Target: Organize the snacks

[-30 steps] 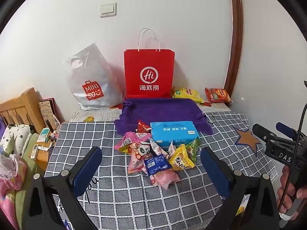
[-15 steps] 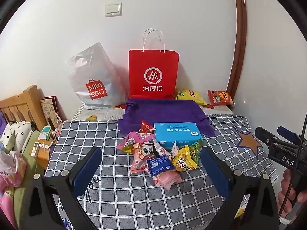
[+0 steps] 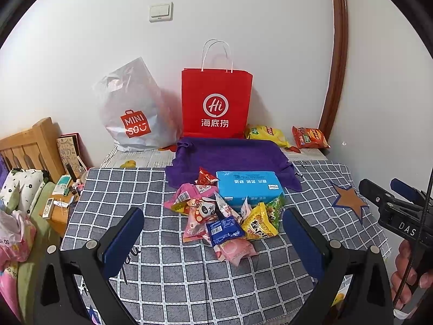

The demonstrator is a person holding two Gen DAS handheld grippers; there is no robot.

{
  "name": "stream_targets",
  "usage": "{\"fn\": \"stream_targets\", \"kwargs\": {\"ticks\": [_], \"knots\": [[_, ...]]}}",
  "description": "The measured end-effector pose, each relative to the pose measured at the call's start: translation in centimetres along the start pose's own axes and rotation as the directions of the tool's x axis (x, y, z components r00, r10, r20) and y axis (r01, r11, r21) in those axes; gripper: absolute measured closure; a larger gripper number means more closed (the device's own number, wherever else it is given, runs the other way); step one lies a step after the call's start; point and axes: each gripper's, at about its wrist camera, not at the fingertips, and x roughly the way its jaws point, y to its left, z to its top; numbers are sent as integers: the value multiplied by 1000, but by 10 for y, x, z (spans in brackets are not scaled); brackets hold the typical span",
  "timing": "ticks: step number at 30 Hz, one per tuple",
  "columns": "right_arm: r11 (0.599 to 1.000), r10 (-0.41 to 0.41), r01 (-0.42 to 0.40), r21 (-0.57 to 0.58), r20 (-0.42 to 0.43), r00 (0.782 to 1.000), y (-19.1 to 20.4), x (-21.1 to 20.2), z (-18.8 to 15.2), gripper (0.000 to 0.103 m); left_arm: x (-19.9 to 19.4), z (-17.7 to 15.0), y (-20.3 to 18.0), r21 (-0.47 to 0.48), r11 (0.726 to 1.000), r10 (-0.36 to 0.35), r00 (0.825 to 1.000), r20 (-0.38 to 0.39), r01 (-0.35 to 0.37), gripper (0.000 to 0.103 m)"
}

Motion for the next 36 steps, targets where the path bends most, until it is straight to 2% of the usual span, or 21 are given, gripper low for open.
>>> {"fn": "stream_targets", "kwargs": {"ticks": [36], "knots": [[1000,7,-7,0,10,1000,9,-5,1,3,-5,-1,-3,3,1000,-7,1000,10,7,0]]}}
